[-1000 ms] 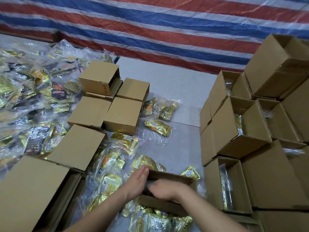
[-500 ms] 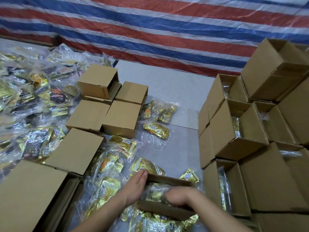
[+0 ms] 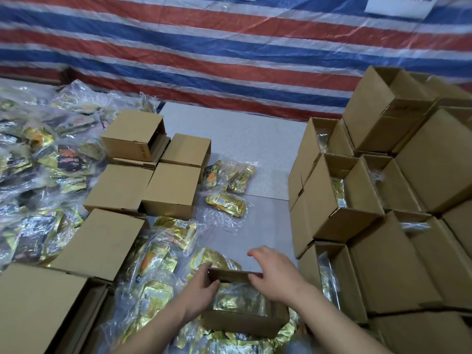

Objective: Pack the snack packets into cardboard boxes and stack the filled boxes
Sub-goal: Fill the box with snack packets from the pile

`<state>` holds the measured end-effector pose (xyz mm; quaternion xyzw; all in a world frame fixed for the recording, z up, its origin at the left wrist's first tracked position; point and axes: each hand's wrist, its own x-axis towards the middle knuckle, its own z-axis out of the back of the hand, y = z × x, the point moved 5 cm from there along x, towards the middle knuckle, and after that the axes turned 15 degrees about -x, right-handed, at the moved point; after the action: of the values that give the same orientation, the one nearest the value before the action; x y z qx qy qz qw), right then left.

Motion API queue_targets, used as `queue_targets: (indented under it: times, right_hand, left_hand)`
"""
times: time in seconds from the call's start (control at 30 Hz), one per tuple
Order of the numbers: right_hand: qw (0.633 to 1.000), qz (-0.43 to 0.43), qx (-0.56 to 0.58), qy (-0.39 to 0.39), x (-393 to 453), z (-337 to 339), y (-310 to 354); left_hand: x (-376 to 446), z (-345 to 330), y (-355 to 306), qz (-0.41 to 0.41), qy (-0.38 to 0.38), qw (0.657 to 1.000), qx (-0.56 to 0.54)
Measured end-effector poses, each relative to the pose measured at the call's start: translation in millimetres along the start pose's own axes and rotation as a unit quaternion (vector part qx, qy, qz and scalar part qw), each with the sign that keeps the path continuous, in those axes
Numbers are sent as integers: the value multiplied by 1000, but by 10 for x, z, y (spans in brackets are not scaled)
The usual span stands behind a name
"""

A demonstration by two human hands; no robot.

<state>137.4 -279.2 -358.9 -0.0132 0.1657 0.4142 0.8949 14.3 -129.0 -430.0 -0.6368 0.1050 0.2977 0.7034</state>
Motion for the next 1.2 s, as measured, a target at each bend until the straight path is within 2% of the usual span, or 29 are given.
queue_targets:
  times: [0.07,0.13,0.27,0.43,0.67,0.73,0.77,0.8,0.83,0.87,0.9,0.97,1.07,1.2]
  right_hand:
    - [994,2,-66,86,28,-134,26]
    - [989,6,-107,105,49,-231,88]
    - [992,-9,-105,74,-38,-123,73]
    - [997,-63,-52,-4,-339,385,-142]
    - [967,-220,77,-101,-1091,1118,-662]
    - [956,-255,87,-117,-1317,1245,-792]
    - [950,-272,94,-123,-1425,1304,-856]
    - [944,-288,101,-127,-1530,1361,-914]
    - [938,-303,107,-129,-1633,1420,-966]
    - [932,-318,114,-133,-1731,1481,-1015]
    - [928,-328,118,-133,-1818,1542,-1064]
    - [926,-338,116,-126,-1961,1677,-1142]
    - [925,-350,95,-116,-2110,1886,-1237]
    - [922,-351,93,-135,-2198,2313,-1364]
  left_hand:
    - [-12,-18,2,2,-25,999,26]
    - [-41,-31,-28,6,-39,999,24]
    - [-91,3,-250,5,-32,999,17]
    - [-227,41,-1029,-44,2,999,-9]
    - [-662,-359,-1935,-211,15,972,-99]
    - [-802,-570,-1986,-264,29,963,-38]
    - [-884,-663,-2059,-330,12,942,59]
    - [-987,-758,-2157,-419,-13,893,163]
    - [-1089,-881,-2238,-519,-22,814,259]
    - [-1165,-1026,-2298,-584,7,737,340]
    - [-1209,-1142,-2360,-624,30,676,391]
    - [-1227,-1250,-2531,-668,40,601,437]
    - [-1242,-1280,-2864,-706,21,559,435]
    - [-1269,-1347,-3408,-726,24,554,408]
